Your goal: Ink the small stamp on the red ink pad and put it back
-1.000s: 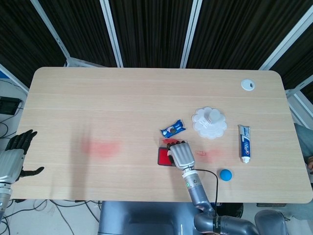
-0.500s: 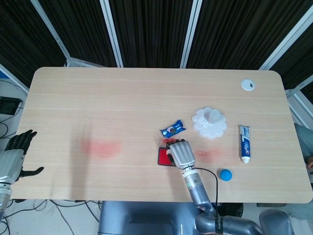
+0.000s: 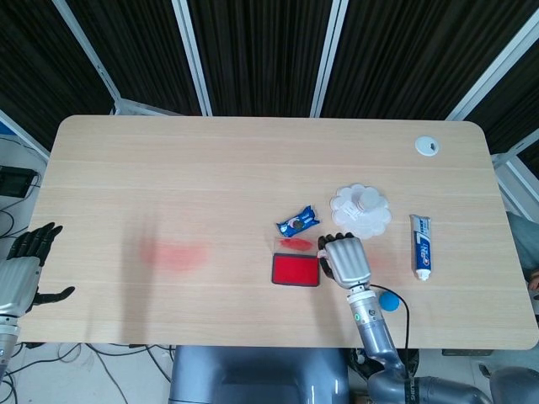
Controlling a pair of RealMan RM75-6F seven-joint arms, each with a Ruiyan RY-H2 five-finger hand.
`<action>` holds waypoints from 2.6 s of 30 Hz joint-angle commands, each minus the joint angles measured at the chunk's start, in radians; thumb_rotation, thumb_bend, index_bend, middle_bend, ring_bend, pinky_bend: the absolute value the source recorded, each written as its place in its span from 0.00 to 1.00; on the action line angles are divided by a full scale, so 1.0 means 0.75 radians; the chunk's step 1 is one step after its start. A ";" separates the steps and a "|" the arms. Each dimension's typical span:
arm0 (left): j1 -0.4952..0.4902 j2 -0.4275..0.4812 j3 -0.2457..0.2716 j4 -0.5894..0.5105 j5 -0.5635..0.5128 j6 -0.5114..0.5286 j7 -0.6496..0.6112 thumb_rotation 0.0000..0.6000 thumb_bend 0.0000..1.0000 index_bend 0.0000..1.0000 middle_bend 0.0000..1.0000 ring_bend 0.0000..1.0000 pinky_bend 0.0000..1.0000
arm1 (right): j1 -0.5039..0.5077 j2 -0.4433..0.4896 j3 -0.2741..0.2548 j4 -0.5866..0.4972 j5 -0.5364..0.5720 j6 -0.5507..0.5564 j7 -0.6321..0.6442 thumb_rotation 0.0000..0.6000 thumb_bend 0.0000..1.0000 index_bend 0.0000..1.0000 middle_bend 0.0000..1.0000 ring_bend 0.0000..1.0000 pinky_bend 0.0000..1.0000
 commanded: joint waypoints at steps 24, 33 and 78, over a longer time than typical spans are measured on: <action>0.008 -0.021 -0.007 0.005 -0.017 0.016 0.040 1.00 0.00 0.00 0.00 0.00 0.00 | -0.065 -0.086 -0.014 0.279 0.047 -0.048 0.218 1.00 0.54 0.76 0.56 0.46 0.41; 0.005 -0.020 -0.009 0.002 -0.027 0.008 0.049 1.00 0.00 0.00 0.00 0.00 0.00 | -0.062 -0.112 -0.007 0.330 0.049 -0.073 0.237 1.00 0.51 0.76 0.55 0.45 0.41; 0.004 -0.021 -0.012 0.001 -0.040 0.002 0.061 1.00 0.00 0.00 0.00 0.00 0.00 | -0.065 -0.130 0.016 0.359 0.089 -0.131 0.185 1.00 0.35 0.52 0.38 0.37 0.34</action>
